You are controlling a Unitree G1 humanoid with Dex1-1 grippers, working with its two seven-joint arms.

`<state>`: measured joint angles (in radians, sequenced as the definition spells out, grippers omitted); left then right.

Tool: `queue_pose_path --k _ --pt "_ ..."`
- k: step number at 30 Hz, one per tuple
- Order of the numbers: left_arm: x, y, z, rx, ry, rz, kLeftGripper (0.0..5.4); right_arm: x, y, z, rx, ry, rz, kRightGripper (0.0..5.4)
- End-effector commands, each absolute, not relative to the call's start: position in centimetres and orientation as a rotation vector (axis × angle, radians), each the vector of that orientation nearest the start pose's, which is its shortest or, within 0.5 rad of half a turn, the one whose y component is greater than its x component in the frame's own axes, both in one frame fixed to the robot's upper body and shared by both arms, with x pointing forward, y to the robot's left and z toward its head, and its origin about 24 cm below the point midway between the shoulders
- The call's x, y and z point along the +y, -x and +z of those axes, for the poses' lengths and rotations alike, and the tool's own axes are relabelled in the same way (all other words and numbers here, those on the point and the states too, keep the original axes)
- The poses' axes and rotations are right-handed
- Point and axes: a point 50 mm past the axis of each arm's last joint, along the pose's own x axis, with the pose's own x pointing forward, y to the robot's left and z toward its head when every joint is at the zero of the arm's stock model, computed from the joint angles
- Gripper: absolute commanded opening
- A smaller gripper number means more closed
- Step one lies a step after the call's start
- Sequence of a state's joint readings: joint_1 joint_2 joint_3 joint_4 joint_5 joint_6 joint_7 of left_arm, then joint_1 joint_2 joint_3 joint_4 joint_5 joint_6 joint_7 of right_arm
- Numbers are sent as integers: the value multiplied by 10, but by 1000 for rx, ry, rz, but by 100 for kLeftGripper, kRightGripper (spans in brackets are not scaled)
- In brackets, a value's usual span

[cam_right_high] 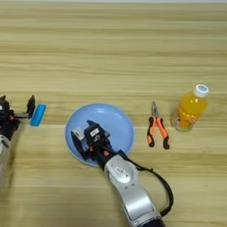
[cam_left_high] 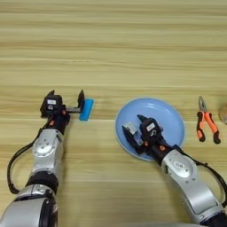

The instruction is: Move the objects on the table

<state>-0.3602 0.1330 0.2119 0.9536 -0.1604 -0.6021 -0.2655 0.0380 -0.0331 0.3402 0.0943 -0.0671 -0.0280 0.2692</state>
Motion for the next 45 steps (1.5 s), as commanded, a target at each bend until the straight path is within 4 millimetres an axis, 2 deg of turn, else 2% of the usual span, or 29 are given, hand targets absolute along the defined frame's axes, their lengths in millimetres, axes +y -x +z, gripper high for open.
queue_pose_path --k 1,13,27,33,40,45 --pt "203 -288 -11 -35 54 -25 540 -62 -227 10 127 75 610 259" --pt "204 -289 -10 -39 55 -20 540 -60 -226 6 157 65 633 128" --pt "204 -289 -9 -43 56 -19 540 -63 -228 10 143 56 626 126" --pt "202 -290 -9 -43 54 -26 540 -76 -239 23 82 -3 547 126" --pt "200 -289 -9 -48 53 -31 540 -100 -250 40 14 -226 436 126" --pt "200 -288 -9 -49 53 -30 540 -113 -254 42 52 -441 385 126"
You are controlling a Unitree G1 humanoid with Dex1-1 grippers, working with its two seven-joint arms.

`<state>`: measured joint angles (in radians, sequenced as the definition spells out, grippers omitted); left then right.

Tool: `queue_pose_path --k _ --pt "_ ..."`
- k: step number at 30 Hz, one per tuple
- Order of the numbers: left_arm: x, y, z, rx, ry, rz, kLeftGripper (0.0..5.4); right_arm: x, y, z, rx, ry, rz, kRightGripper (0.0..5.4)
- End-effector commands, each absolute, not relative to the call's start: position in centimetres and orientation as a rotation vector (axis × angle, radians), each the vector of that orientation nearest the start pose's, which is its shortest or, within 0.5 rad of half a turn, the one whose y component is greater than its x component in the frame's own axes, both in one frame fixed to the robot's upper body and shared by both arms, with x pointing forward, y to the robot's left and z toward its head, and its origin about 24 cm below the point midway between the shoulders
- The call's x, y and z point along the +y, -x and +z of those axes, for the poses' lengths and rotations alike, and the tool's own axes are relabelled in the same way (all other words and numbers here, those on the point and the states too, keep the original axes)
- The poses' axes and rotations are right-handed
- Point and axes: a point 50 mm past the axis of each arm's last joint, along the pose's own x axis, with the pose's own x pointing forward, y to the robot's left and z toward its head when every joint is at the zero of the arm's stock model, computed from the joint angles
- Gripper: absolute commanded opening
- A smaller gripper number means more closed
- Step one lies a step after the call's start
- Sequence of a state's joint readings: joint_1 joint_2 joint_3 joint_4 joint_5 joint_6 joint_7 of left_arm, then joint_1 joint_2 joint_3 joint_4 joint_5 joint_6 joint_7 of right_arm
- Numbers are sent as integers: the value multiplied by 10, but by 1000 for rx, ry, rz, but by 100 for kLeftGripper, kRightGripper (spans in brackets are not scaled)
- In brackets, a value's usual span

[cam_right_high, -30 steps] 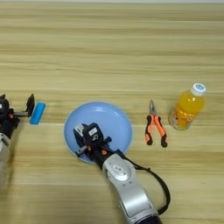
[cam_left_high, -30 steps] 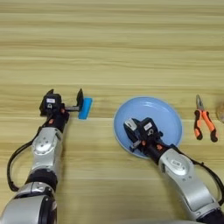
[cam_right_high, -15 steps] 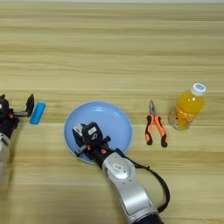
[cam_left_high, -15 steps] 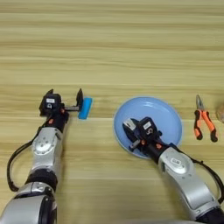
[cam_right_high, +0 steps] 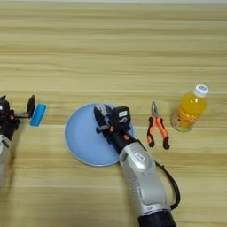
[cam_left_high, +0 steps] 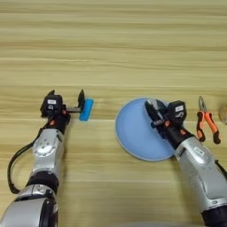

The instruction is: Move the objects on the table

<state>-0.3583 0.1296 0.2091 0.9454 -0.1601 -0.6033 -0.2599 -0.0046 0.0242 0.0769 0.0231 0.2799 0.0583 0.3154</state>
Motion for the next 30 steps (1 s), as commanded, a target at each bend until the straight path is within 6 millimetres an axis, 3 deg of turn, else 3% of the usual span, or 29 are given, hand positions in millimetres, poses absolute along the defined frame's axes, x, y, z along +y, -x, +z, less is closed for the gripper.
queue_pose_path --k 1,15,30 --pt "200 -288 -9 -48 53 -30 540 -114 -254 42 62 -478 385 126" --pt "202 -288 -10 -43 53 -21 540 -106 -248 33 273 -801 449 126" --pt "203 -287 -11 -41 56 -14 540 -107 -248 15 381 -697 371 126"
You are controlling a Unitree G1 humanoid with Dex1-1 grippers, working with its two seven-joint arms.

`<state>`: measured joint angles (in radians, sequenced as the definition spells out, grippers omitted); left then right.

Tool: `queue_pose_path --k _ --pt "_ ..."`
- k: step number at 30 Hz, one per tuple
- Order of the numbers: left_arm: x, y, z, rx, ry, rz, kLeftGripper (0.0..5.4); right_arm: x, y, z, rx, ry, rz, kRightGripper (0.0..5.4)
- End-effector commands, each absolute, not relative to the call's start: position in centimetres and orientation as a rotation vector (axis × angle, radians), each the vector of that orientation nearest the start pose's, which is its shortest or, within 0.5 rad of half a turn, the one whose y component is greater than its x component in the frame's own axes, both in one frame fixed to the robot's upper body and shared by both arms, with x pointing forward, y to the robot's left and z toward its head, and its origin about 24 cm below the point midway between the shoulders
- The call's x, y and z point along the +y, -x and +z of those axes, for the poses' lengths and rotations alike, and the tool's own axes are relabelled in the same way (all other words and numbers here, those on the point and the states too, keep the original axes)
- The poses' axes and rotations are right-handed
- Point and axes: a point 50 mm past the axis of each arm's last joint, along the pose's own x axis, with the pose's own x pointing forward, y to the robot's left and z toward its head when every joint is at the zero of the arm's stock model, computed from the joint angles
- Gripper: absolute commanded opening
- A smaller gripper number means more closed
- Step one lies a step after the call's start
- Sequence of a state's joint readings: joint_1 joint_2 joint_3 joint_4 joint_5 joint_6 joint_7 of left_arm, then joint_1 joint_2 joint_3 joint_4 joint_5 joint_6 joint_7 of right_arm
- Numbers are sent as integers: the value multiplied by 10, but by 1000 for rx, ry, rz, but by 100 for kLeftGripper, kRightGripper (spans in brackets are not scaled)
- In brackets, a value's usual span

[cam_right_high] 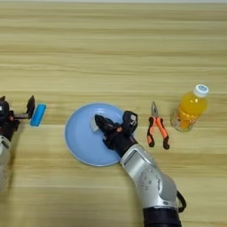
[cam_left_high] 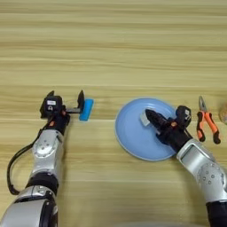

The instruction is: Move the objects on the table

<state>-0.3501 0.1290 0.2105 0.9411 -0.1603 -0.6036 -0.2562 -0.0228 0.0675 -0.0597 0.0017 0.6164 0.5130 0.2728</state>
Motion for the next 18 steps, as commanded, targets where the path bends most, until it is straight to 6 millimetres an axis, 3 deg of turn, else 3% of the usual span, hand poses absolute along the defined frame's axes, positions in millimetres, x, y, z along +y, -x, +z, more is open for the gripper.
queue_pose_path --k 1,13,14,18 --pt "204 -287 -11 -41 56 -13 540 -105 -248 13 389 -694 374 126" --pt "204 -286 -11 -44 57 -10 540 -96 -246 3 427 -632 391 126" --pt "204 -286 -11 -44 57 -10 540 -95 -246 4 425 -626 401 166" --pt "205 -286 -10 -45 61 -8 540 -94 -246 5 418 -618 402 217"
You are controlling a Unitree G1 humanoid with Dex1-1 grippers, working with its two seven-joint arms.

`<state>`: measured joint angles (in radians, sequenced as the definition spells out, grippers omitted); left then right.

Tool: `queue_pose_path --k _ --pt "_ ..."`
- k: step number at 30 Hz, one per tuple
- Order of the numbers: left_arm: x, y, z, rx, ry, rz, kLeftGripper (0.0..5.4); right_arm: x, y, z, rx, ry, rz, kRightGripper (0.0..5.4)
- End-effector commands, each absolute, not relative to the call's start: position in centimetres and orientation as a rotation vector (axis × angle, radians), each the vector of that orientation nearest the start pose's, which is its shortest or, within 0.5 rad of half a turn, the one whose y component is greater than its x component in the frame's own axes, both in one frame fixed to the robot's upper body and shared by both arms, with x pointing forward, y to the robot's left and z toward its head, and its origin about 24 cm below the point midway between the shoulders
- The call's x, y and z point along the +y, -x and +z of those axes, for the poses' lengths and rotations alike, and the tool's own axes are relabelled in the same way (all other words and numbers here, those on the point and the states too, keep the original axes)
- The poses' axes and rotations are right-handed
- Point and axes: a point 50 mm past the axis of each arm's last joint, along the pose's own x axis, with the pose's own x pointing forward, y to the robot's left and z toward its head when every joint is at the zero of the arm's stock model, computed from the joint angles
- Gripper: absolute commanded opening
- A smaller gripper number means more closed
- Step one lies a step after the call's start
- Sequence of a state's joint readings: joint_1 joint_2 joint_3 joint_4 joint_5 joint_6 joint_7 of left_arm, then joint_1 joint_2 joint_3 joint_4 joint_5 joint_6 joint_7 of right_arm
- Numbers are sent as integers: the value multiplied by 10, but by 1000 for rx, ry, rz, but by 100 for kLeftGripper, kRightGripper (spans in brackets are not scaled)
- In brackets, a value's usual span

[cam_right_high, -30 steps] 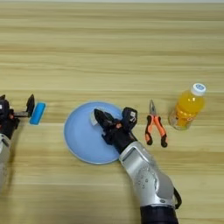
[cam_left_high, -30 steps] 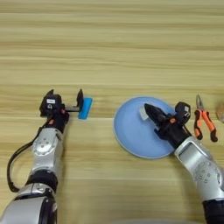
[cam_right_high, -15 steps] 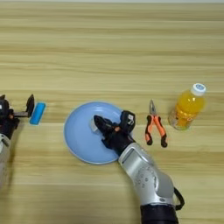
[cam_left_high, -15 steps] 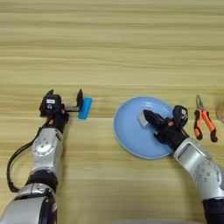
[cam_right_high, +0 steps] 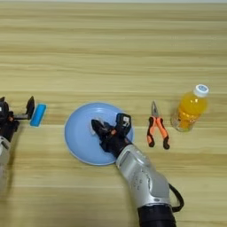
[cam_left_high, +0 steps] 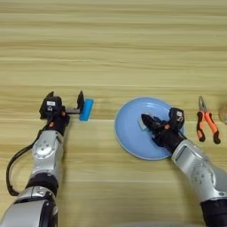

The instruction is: Move the objects on the table

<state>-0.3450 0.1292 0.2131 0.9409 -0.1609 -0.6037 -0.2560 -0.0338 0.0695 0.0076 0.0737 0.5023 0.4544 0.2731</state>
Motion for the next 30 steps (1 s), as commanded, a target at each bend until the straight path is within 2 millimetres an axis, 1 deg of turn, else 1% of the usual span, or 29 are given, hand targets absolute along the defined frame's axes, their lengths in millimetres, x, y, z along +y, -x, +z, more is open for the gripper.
queue_pose_path --k 1,6,7,12,19,23,27,30 --pt "205 -286 -10 -46 60 -7 540 -94 -246 5 417 -616 402 228" --pt "205 -286 -10 -46 60 -10 540 -96 -247 8 403 -605 404 279" --pt "204 -286 -10 -46 60 -11 540 -96 -247 9 399 -600 403 305" --pt "203 -286 -10 -45 60 -16 540 -97 -247 16 351 -537 412 368" --pt "203 -287 -10 -45 59 -18 540 -96 -245 22 284 -376 423 437" --pt "202 -287 -10 -45 59 -20 540 -97 -246 19 271 -305 409 487" --pt "202 -287 -10 -46 58 -20 540 -104 -248 17 235 -192 352 538" --pt "202 -287 -10 -46 58 -20 540 -111 -250 18 193 -114 303 538"
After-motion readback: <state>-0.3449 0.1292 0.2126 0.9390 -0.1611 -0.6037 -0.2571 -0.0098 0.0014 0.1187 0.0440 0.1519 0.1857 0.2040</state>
